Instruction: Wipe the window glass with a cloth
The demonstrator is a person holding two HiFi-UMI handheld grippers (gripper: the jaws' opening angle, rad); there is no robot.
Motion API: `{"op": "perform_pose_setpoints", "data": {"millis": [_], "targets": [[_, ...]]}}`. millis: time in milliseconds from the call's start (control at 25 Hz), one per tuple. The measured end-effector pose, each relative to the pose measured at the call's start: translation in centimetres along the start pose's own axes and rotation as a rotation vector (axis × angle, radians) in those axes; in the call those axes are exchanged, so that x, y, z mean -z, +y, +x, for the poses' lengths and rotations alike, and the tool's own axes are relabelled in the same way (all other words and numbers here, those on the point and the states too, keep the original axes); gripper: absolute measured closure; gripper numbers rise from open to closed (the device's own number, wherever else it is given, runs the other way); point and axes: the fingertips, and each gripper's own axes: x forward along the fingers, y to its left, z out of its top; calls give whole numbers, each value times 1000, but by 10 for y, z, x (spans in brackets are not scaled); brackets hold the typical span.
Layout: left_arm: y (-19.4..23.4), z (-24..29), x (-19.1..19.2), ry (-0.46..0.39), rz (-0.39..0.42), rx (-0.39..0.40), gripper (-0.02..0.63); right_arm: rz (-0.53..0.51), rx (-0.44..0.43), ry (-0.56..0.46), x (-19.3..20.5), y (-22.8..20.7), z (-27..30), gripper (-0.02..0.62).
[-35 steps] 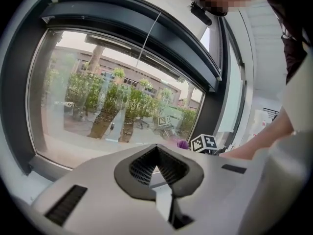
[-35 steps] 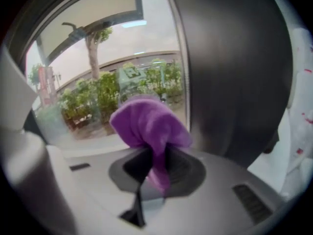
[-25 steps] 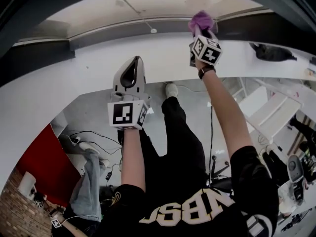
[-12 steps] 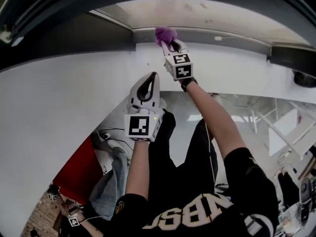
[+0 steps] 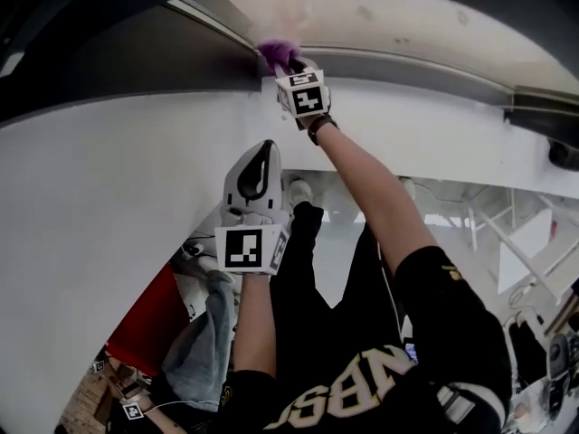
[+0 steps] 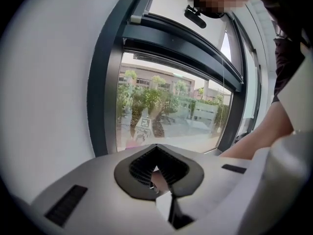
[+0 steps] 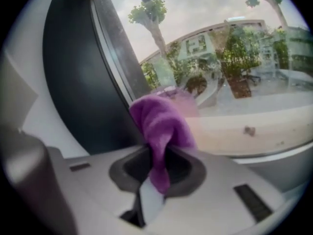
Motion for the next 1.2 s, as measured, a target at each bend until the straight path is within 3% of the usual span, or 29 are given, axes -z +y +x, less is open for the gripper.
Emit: {"op": "perform_pose_setpoints", "data": {"millis": [160,280,480,840,920,1200], "targets": [[-22,11,11,11,-11,5,588,28,74,-25,-2,-62,-29,522],[-54,25,20,25,-12,29,588,-7,100,-28,-2,-112,-70,522],[-131,65,21,21,-20,90,588,-29,150,-41,1,-206,-150,522],[-269,124,15,-3,-50,187,588,15,367,-32,13,-396,-292,522],[-293,133,14,-8,-54,199,588,69,394,-37,18,-429,-315,522],[-342,151,13,-8,-52,230,588,496,639,-144,53,-551,-407,523]]}}
